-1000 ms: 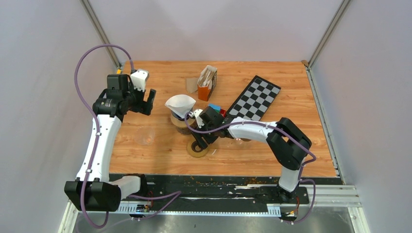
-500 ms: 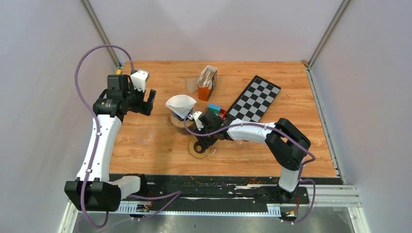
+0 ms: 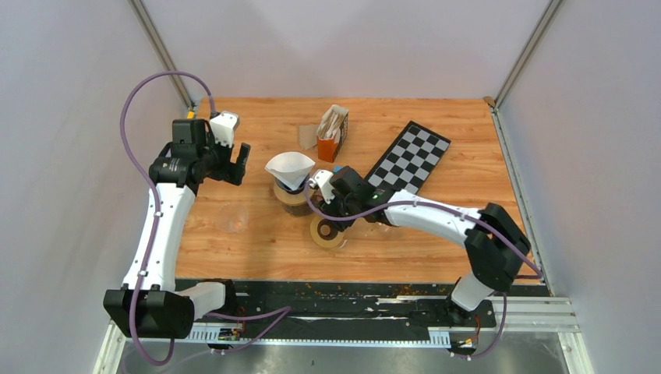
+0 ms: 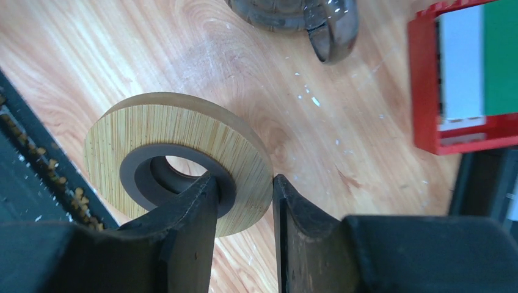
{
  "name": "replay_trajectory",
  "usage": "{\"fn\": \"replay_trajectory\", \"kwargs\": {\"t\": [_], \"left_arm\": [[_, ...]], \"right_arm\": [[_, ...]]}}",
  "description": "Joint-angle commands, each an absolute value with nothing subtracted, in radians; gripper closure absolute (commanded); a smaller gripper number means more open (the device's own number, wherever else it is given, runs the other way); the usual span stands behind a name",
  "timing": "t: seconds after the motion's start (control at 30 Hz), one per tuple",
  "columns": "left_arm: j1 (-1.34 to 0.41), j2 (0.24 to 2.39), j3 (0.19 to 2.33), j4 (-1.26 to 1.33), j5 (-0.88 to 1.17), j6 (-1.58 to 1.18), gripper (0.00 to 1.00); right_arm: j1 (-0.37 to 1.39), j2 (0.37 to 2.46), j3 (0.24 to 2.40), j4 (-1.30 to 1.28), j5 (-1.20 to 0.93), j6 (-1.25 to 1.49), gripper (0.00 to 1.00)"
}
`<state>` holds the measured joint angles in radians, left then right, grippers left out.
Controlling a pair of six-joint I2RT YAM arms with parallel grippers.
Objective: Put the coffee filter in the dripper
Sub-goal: Pick up the dripper holder from the center of the board, then place the dripper holder onto the coffee server.
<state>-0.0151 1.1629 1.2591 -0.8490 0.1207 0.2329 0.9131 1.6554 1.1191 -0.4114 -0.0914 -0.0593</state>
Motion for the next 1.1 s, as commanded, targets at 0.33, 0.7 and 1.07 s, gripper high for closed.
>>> {"fn": "replay_trajectory", "kwargs": {"t": [0.33,0.7,1.07], "left_arm": [[-0.005,1.191,1.374,-0.842,0.144,0.272,0.0],[-0.006,1.186,1.363,-0.845,0.16,0.285,0.0],[-0.006,1.175,1.345,-0.842,0.163,0.295,0.0]], "right_arm": [[0.773,1.46,1.469,-1.051,-0.128,-0.439,0.89],[0.541,1.482,1.612,-1.333,-0.152,-0.587,0.88],[0.453,1.597,1.634,-1.36,-0.165,-0.63,0.88]]}}
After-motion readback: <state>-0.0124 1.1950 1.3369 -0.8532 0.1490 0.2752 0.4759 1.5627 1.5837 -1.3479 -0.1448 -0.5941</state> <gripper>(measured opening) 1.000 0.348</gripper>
